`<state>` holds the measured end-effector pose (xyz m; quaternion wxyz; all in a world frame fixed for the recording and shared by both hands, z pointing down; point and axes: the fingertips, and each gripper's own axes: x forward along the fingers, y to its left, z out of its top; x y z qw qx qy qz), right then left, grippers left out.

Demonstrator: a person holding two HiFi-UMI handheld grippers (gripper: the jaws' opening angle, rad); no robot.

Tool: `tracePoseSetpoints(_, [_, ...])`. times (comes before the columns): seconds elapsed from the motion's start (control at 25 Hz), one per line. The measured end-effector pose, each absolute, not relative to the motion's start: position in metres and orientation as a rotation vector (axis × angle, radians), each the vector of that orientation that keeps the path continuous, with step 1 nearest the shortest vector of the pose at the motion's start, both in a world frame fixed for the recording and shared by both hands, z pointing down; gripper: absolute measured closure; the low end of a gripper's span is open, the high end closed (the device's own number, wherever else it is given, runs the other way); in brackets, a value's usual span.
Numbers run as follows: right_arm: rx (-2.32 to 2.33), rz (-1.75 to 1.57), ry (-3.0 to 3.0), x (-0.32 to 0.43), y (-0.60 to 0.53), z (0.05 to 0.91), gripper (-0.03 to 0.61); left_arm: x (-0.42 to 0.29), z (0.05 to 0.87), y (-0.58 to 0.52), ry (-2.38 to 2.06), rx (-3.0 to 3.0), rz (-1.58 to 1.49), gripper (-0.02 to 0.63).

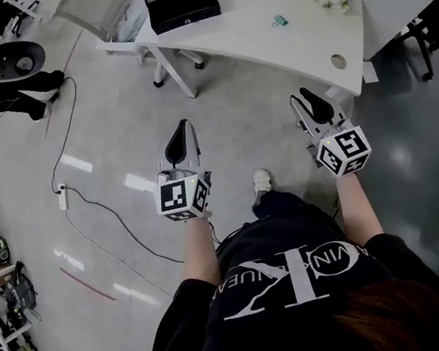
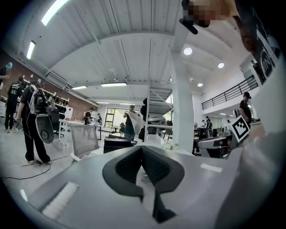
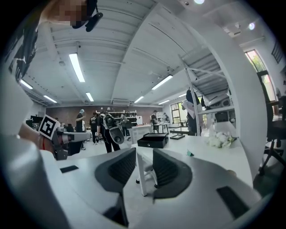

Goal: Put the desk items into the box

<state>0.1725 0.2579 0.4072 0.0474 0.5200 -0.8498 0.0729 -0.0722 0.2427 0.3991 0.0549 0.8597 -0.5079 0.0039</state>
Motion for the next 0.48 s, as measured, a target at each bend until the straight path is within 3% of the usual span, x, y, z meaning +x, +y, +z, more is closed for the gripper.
tracePoseSetpoints(0.48, [1.525,0.216,-2.614,0.203,0.174,0.415,0.494,-0.03,0.399,0.169,-1.564,2.614,0.012,0.603])
